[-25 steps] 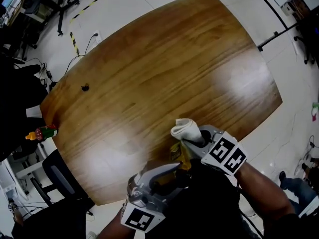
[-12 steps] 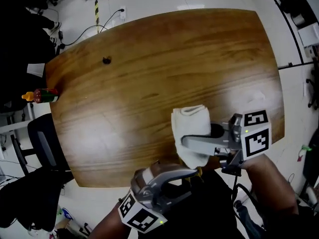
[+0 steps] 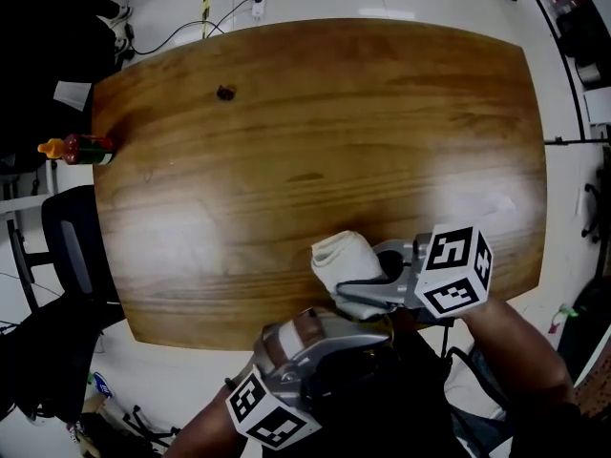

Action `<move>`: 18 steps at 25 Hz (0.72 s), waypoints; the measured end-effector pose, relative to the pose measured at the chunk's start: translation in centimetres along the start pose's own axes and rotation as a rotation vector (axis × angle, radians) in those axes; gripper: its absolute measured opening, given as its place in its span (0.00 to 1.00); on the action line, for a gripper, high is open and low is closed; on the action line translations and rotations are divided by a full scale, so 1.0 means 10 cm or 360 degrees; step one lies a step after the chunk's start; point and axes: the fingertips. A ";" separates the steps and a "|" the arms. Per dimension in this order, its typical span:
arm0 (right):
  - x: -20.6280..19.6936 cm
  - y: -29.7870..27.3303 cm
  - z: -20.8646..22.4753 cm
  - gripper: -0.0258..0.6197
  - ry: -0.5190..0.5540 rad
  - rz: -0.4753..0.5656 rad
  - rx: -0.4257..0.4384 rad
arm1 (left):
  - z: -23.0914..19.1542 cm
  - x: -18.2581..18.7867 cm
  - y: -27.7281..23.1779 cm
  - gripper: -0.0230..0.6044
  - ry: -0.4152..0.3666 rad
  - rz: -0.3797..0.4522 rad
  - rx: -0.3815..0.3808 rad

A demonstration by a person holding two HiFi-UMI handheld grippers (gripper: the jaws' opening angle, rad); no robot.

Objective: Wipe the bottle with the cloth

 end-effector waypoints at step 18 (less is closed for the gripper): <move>-0.18 -0.08 0.49 0.15 0.0195 -0.0196 -0.0617 | -0.03 -0.04 -0.01 0.29 0.0004 0.0049 -0.0020</move>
Point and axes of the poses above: the fingertips, and each gripper's own axes: y backward along the fingers, z to its right, x out of its top, and after that the axes turned 9 degrees about -z, right-handed
